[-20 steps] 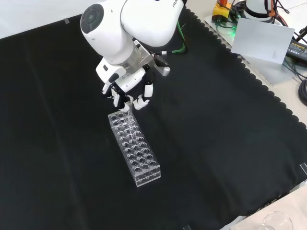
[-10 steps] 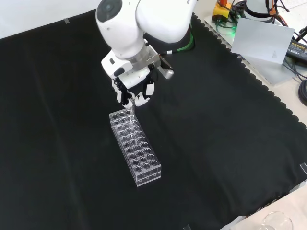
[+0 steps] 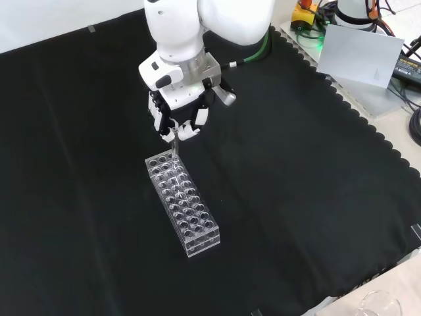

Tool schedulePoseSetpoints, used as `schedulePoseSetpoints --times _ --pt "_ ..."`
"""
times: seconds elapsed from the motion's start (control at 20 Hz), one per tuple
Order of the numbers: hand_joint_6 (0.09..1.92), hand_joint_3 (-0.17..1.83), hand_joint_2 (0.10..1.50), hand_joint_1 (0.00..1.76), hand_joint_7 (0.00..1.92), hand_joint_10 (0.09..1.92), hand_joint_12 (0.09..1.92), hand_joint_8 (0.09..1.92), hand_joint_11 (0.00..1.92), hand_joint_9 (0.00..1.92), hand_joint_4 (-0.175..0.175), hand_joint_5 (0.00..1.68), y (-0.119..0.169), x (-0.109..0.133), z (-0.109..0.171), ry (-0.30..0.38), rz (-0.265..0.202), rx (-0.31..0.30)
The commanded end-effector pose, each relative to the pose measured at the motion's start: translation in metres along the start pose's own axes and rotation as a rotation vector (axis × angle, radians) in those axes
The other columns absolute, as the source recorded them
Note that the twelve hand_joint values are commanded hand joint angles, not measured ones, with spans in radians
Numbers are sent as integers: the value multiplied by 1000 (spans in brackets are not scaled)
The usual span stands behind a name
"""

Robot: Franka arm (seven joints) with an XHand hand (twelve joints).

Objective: Pick up the test tube.

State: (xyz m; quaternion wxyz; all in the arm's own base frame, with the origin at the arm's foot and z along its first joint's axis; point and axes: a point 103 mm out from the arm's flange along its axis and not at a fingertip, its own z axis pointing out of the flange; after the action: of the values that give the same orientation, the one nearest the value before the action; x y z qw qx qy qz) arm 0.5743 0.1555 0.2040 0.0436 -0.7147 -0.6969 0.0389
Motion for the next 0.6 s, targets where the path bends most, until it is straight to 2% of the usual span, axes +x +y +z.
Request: schedulePoseSetpoints --times 0.05,0.3,0.6 --pt "671 860 507 1441 1404 701 1030 671 1244 1287 -175 1297 0 -2 -13 12 -11 -18" --pt "670 863 504 1442 1407 701 1029 667 1245 1288 -175 1299 -1 -6 -31 34 -15 -35" --pt "667 870 499 1442 1410 700 1028 664 1245 1291 -175 1303 -13 -19 -69 106 -18 -86"
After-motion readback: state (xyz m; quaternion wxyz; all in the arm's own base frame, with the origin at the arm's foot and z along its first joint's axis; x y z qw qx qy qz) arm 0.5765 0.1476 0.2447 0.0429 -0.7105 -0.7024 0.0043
